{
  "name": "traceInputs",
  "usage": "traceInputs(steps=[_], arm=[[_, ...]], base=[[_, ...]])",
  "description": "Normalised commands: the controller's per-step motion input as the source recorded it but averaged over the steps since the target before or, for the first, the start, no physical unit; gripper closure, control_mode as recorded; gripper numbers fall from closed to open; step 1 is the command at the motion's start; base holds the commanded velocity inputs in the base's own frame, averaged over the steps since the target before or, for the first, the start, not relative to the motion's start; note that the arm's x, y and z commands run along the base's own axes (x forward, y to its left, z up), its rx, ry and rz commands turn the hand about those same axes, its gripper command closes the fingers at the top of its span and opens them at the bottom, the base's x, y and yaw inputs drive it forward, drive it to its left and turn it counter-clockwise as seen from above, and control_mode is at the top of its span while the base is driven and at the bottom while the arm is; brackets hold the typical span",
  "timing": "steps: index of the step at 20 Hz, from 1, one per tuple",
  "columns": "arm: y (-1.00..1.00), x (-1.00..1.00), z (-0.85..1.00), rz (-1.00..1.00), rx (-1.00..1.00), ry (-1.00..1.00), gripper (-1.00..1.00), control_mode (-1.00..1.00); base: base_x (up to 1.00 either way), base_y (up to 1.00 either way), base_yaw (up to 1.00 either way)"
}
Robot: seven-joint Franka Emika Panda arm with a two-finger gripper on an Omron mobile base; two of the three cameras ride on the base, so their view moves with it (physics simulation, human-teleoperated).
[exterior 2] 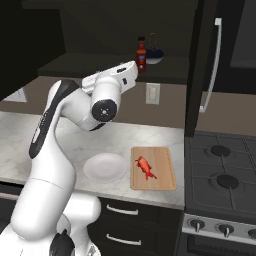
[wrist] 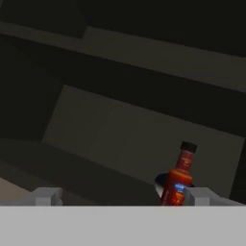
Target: Pick the fish from the plate and place it on the cutting board. Then pick the condiment bottle from the cabinet and place it next to the cutting board.
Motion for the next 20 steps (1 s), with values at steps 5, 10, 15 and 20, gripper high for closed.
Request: traceInputs(steps=[5,10,15,20], arm=[[-0.01,0.07,0.12,-0.09,0.0,0.0,-1.0,-1.0],[-0.01,0.09,0.14,-0.09,0.03,0.0,-1.0,-1.0],[-0.03,0.07,0.13,-0.08,0.08,0.0,-1.0,-1.0],[-0.05,0.02,0.1,-0.06,0.11,0.0,-1.0,-1.0]], base=[[0.0,0.0,0.0],[0.0,0.0,0.0],[0.0,0.0,0.0],[0.0,0.0,0.0]])
